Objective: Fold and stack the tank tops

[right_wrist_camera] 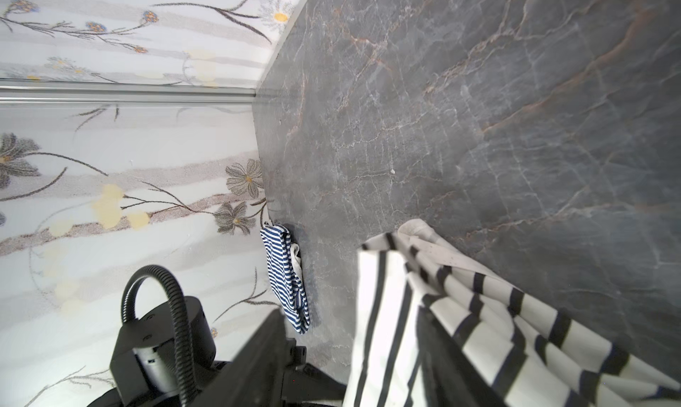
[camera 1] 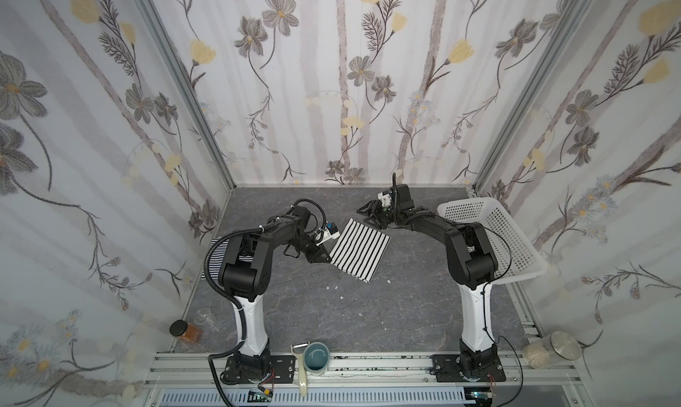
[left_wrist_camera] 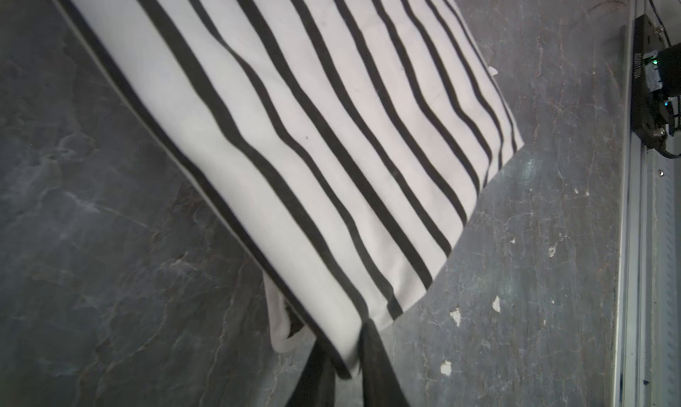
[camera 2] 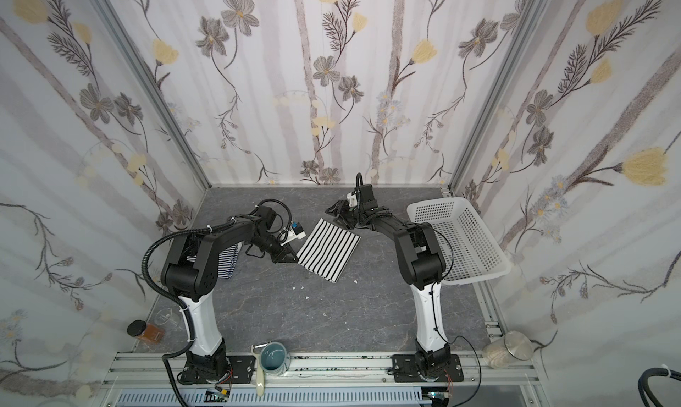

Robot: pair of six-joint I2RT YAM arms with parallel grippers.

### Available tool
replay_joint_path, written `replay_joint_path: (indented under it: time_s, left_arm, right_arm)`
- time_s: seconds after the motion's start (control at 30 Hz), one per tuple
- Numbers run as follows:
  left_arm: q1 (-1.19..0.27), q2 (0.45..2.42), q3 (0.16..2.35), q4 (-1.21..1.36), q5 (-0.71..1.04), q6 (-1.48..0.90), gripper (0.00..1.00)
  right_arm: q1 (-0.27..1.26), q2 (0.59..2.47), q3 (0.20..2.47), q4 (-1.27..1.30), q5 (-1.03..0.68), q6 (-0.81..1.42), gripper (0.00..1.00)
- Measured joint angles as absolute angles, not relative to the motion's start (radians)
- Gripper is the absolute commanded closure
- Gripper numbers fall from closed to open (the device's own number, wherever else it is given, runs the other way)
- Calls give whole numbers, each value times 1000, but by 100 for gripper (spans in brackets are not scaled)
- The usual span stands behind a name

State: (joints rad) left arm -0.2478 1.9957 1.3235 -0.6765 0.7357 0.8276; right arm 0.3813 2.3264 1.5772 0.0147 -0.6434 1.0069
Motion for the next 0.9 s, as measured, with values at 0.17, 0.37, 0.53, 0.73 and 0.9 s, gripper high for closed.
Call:
replay_joint_path:
  time_s: [0.17, 0.37, 0.53, 0.73, 0.9]
  left_arm:
    - [-199, 2017, 1375, -672, 719, 767, 73]
    - [-180, 1991, 1402, -616, 610, 611, 76]
    - [-248, 1852, 1352, -590, 612, 544, 77]
    - [-398, 1860, 1308, -574, 617, 543, 79]
    - [-417, 1969, 1340, -565, 551, 520, 80]
  right_arm:
    - [395, 2256, 1559, -3, -612, 950, 19]
    - [429, 2181, 1506, -89, -532, 811, 1]
    - [425, 2164, 1406, -154, -463, 744, 1]
    - [428, 2182, 1393, -159, -446, 701, 1]
    - [424, 2220, 1388, -141, -445, 699, 1]
